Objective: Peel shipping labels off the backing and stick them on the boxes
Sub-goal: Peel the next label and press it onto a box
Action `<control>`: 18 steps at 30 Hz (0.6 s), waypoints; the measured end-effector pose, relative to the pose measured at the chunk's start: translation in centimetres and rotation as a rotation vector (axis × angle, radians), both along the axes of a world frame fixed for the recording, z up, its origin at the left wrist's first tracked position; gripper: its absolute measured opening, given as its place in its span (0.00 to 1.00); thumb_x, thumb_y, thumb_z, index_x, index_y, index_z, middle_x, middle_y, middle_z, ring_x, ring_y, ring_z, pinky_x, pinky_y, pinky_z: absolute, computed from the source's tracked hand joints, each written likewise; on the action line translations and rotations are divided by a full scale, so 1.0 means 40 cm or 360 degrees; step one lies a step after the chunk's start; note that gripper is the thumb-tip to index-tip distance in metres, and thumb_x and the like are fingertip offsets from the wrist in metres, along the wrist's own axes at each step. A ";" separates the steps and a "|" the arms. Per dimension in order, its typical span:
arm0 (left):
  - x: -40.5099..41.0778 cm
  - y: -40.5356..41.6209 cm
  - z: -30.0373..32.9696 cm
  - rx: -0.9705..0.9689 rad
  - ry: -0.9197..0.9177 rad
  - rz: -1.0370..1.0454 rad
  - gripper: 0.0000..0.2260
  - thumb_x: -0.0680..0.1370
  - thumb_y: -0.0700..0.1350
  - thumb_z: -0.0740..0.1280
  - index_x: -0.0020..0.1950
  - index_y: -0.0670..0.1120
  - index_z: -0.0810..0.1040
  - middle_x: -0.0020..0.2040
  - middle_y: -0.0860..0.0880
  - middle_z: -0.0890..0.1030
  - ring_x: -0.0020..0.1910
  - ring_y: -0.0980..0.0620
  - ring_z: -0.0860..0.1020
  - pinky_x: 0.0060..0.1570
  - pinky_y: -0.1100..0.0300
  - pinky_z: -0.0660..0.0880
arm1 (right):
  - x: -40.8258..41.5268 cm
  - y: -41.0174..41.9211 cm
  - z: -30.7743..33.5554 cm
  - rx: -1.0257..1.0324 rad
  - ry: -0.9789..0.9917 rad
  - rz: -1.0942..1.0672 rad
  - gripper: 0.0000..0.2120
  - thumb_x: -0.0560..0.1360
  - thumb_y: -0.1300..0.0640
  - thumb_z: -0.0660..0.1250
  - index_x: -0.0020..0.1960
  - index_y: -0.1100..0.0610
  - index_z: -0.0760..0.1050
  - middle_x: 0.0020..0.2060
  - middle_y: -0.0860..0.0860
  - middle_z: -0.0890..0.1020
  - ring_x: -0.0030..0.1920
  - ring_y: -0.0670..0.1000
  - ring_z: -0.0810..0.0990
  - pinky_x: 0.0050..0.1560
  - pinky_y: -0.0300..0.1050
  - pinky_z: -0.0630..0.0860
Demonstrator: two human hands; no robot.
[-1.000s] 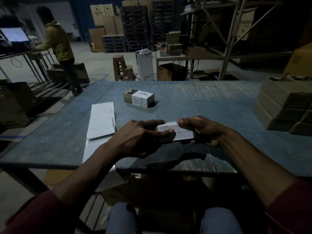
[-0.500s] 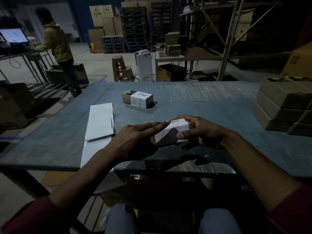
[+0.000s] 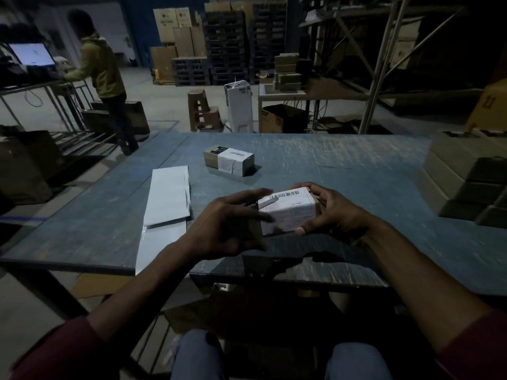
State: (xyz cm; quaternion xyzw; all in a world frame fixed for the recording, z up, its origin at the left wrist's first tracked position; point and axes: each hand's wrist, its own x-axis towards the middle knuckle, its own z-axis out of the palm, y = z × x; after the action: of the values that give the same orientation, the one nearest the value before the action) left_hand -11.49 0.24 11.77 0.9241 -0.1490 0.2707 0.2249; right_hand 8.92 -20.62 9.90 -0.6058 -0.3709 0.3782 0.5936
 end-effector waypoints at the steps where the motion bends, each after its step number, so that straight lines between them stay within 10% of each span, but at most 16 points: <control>1: -0.003 -0.004 0.002 -0.0161 -0.0026 0.0055 0.23 0.69 0.52 0.83 0.61 0.48 0.85 0.75 0.49 0.75 0.72 0.52 0.76 0.65 0.49 0.79 | -0.001 0.001 -0.003 0.0018 -0.0015 -0.0017 0.39 0.55 0.74 0.83 0.63 0.51 0.81 0.65 0.58 0.81 0.67 0.61 0.80 0.55 0.56 0.84; 7: 0.026 -0.041 0.007 -0.0097 0.0216 0.0661 0.44 0.62 0.70 0.79 0.74 0.53 0.76 0.68 0.52 0.81 0.64 0.51 0.80 0.62 0.51 0.79 | -0.013 0.017 -0.005 0.0089 -0.0116 -0.0018 0.41 0.56 0.76 0.83 0.65 0.51 0.80 0.65 0.56 0.82 0.67 0.59 0.80 0.55 0.55 0.84; 13: 0.049 -0.007 0.001 -0.0001 0.0459 0.0526 0.44 0.64 0.57 0.85 0.77 0.50 0.73 0.60 0.50 0.81 0.53 0.49 0.79 0.50 0.53 0.77 | -0.016 -0.006 -0.002 -0.0058 -0.0201 0.0153 0.46 0.63 0.83 0.74 0.73 0.50 0.72 0.68 0.56 0.79 0.68 0.56 0.80 0.64 0.63 0.81; 18: 0.061 0.021 -0.005 0.0081 0.0488 0.0466 0.44 0.65 0.55 0.84 0.77 0.50 0.72 0.59 0.51 0.80 0.51 0.52 0.76 0.48 0.57 0.73 | -0.046 -0.006 0.027 -0.0261 -0.0777 0.0016 0.46 0.62 0.64 0.86 0.74 0.43 0.71 0.65 0.43 0.80 0.66 0.41 0.78 0.59 0.38 0.81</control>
State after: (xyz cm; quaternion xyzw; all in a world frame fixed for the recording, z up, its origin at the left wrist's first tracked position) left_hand -9.05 1.08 11.59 0.9716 0.0160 0.1528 0.1797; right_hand 7.08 -20.86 11.00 -0.7235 -0.4742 0.2526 0.4334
